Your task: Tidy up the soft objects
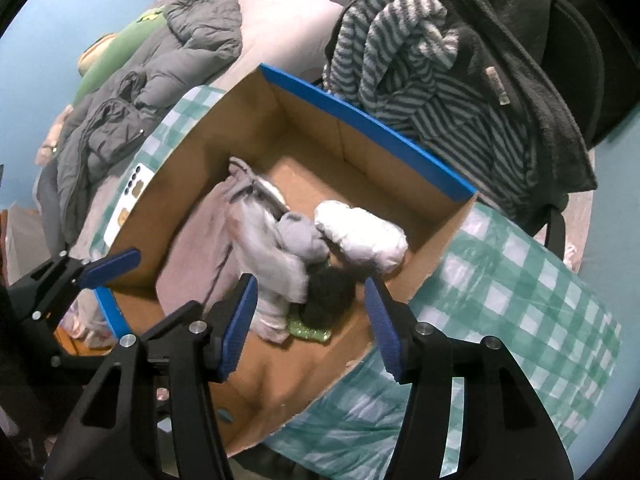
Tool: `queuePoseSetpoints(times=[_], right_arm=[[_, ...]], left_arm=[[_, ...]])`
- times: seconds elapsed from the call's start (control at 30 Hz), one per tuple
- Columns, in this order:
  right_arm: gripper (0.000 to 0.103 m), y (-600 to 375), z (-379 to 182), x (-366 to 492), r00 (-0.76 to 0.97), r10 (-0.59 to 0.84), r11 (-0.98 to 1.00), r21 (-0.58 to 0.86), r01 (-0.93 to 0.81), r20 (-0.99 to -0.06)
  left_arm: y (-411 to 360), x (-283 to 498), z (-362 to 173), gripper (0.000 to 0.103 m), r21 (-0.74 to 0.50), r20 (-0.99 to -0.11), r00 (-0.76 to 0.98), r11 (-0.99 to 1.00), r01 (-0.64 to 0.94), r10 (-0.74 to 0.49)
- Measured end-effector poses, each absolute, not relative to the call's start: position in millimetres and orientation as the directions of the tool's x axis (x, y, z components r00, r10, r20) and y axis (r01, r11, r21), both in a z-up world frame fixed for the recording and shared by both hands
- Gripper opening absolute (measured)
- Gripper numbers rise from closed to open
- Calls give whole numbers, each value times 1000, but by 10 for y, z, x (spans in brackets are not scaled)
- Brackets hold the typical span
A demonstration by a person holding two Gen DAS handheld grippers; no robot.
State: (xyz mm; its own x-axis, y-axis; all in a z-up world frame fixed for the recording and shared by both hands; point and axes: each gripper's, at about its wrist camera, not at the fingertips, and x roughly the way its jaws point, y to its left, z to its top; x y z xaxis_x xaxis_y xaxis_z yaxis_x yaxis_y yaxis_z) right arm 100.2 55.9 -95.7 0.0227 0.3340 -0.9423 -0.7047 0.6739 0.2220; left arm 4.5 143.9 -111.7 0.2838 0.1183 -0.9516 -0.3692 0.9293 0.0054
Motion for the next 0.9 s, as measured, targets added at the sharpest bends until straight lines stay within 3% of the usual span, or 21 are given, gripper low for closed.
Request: queuePoseSetpoints(times=[0.17, 0.3, 0.9], right_arm=[[57, 493, -865, 1002, 53, 315, 685, 188, -704, -948], [63, 386, -730, 976, 95, 309, 695, 156, -702, -946], [67, -215, -59, 932, 227, 341, 748, 117, -653, -912]], left_arm=[[1440, -35, -944, 70, -15, -945, 307, 924, -383, 112], [1416, -106, -743, 70, -24, -933, 340, 920, -391, 120], [1170, -206, -143, 72, -38, -884, 437, 908, -418, 165]])
